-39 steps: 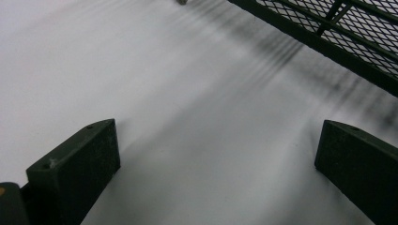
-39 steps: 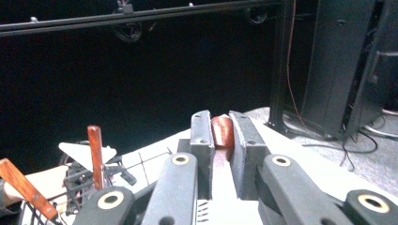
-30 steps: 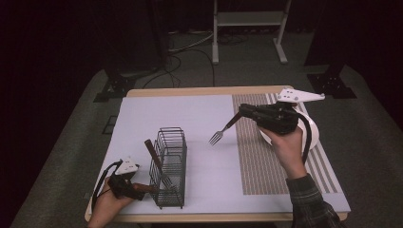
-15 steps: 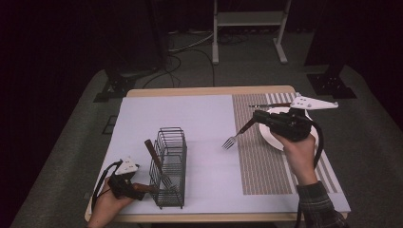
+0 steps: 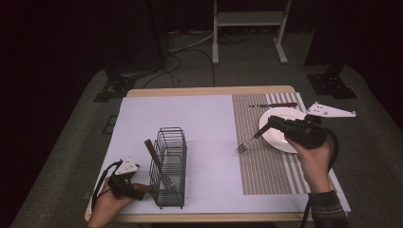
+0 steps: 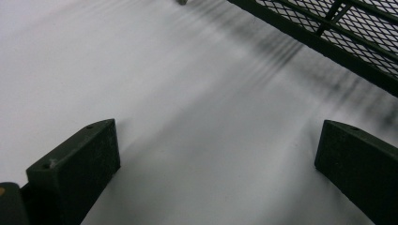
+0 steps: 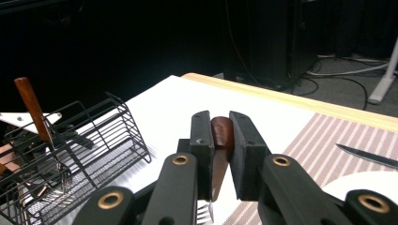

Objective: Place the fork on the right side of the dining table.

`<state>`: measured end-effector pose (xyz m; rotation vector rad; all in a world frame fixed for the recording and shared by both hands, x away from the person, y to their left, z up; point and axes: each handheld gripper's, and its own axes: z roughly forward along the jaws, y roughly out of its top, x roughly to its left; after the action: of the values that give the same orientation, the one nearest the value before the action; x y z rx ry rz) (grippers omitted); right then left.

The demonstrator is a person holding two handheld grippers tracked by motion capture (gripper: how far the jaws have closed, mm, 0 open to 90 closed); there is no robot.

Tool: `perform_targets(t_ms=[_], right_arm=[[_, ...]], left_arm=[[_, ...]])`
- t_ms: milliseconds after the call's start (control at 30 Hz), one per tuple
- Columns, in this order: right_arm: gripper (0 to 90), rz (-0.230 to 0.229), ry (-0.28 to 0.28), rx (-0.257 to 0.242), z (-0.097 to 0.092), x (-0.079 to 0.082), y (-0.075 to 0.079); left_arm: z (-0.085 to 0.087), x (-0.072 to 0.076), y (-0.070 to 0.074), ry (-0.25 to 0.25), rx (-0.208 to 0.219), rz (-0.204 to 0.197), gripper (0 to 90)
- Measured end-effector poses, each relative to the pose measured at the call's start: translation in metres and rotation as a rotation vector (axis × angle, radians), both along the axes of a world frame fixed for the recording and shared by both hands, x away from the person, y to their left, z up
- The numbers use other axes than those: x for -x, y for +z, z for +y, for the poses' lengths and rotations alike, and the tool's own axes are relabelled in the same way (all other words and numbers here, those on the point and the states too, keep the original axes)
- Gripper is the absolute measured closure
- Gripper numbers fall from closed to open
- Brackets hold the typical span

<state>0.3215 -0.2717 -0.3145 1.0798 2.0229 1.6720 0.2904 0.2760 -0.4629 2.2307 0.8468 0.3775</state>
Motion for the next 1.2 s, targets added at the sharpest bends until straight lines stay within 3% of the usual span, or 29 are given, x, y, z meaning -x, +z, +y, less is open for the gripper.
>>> perform_targets(t_ms=[733,1200], right_arm=[[80.1,0.049,-0.147,-0.011,-0.052,0.028,-0.017],[80.1,0.073,-0.199,-0.012,-0.071,0.037,-0.026]], left_arm=[[0.000,0.000,0.000,0.001,0.000,-0.001,0.0],[0.000,0.000,0.000,0.001,0.000,-0.001,0.0]])
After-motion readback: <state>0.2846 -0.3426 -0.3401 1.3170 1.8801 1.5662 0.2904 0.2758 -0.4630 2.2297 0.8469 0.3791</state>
